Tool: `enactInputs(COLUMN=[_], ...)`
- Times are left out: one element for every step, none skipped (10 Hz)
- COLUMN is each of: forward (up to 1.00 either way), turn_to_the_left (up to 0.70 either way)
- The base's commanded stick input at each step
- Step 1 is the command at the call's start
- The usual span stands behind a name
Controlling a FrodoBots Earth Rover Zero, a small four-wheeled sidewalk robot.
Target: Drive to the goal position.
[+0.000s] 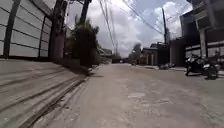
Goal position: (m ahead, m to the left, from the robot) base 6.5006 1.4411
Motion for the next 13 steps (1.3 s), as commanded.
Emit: enactInputs(forward=[1.0,1.0,1.0,1.0,1.0,1.0,1.0,1.0,1.0,1.0,1.0,1.0,1.0], turn_to_the_left=[0.0,0.0,0.0,0.0,0.0,0.0,0.0,0.0,0.0,0.0,0.0,0.0,0.0])
